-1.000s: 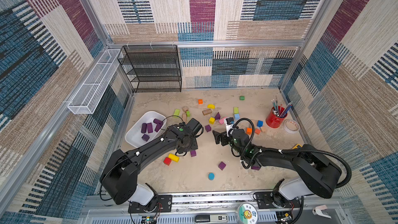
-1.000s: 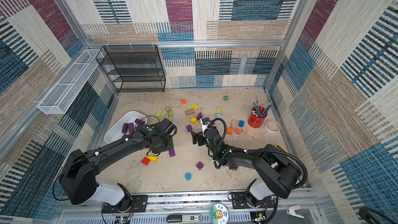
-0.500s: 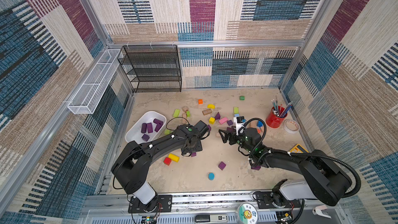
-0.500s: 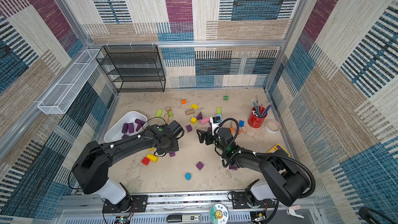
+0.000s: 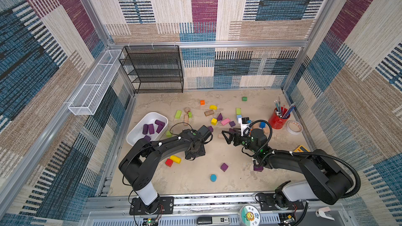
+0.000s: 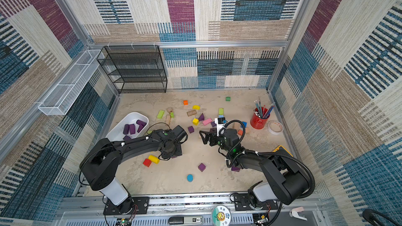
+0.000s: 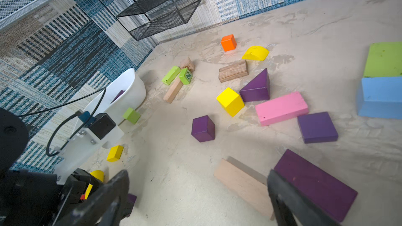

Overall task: Pick purple bricks into the storage bin
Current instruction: Pick up the building block from the center of the board.

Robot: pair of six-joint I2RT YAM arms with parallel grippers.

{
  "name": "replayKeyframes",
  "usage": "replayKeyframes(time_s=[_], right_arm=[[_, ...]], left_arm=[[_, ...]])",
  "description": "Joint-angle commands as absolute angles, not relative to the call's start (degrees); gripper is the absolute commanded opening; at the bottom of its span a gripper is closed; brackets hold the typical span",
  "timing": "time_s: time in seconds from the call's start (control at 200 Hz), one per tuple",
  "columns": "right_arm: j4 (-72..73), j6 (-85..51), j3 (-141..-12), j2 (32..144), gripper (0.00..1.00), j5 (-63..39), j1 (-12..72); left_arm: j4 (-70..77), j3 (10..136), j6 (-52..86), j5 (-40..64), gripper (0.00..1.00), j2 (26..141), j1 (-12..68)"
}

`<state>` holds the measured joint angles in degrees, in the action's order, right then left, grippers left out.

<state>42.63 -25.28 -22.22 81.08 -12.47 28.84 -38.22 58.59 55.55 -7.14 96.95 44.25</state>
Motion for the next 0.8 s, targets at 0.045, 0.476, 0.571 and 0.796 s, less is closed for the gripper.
replayKeyframes(time_s=[0.045,0.476,0.571,0.796], right_arm=[[45.4,-25.9,-22.2,81.4,0.99,-12.8,28.7],[45.0,-25.7,-22.1,81.8,0.99,-11.0,28.7],[44.9,-25.8,-22.1,81.8,1.0,-10.5,28.7],[44.8,-25.8,-21.9,81.6,0.99,-9.3,28.7]], left_arm=[[-35.2,57.4,57.2,-6.2,0.5,97.6,44.1],[-36.9,57.3,55.9,-8.5,0.35,95.2,44.1],[-38.1,57.8,55.3,-9.4,0.34,94.1,44.1],[-41.1,59.5,52.9,-11.2,0.33,91.7,43.2]])
